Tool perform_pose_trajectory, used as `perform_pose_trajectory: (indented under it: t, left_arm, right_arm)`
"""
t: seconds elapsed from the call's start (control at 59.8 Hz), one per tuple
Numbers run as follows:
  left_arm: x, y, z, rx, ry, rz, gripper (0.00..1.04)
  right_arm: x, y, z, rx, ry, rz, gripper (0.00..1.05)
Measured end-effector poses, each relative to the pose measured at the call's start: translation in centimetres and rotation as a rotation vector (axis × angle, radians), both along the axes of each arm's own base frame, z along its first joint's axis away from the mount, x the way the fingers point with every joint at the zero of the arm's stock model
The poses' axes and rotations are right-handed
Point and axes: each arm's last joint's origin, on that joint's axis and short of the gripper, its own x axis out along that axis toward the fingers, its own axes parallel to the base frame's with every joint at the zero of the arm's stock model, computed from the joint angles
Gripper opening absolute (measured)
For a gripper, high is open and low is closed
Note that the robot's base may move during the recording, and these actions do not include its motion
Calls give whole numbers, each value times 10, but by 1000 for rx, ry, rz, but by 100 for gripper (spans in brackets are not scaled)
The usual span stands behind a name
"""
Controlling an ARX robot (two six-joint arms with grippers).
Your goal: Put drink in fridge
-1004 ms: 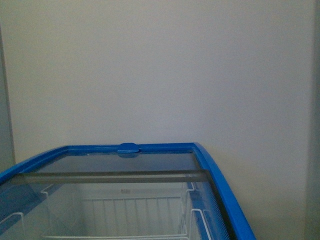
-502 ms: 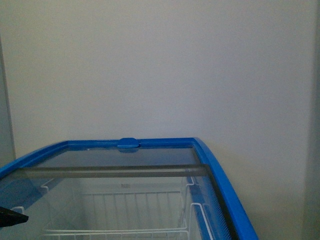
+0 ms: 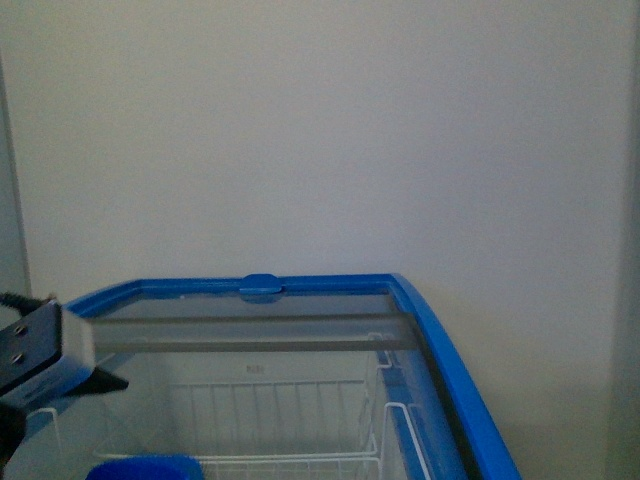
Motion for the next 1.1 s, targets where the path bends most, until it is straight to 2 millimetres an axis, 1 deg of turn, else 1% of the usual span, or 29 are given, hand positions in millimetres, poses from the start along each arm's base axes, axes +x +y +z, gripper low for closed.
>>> perform_pose_trajectory:
  t: [0.151, 0.318, 0.435, 0.502, 0.603, 0.669, 0.736, 0.77, 0.854, 0.921, 0.954, 1.021, 1.071, 1.105]
  left_arm:
    - [28, -7, 13, 40, -58, 54, 97]
    - [56, -16, 22, 60, -129, 93, 97]
    - [89, -25, 32, 46, -208, 173, 97]
    - [100, -28, 41, 32, -254, 204, 97]
    - [110, -33, 57, -6, -327, 263, 97]
    - [113, -33, 70, -55, -377, 325, 97]
    - [112, -31, 77, -120, -383, 399, 97]
    - [110, -30, 76, -156, -361, 441, 97]
    - [95, -27, 74, -256, -292, 532, 97]
    - [80, -25, 75, -332, -225, 595, 97]
    - [68, -24, 76, -375, -182, 630, 97]
    - [27, -20, 79, -494, -57, 682, 97]
    - [-10, -16, 77, -578, 28, 729, 97]
    - [-36, -14, 72, -618, 88, 753, 97]
  right_arm:
    - [0, 0, 0, 0, 0, 0, 40]
    - [0, 0, 0, 0, 0, 0, 40]
    - [0, 0, 0, 0, 0, 0, 40]
    - [0, 0, 0, 1, 0, -2, 40]
    - [0, 0, 0, 0, 0, 0, 40]
    - [0, 0, 0, 0, 0, 0, 40]
    - [0, 0, 0, 0, 0, -1, 40]
    - [0, 0, 0, 0, 0, -1, 40]
    - [0, 0, 0, 0, 0, 0, 40]
    - [0, 0, 0, 0, 0, 0, 40]
    - [0, 0, 0, 0, 0, 0, 40]
    - [0, 0, 0, 0, 0, 0, 40]
    - [0, 0, 0, 0, 0, 0, 40]
    - [0, 0, 0, 0, 0, 0, 40]
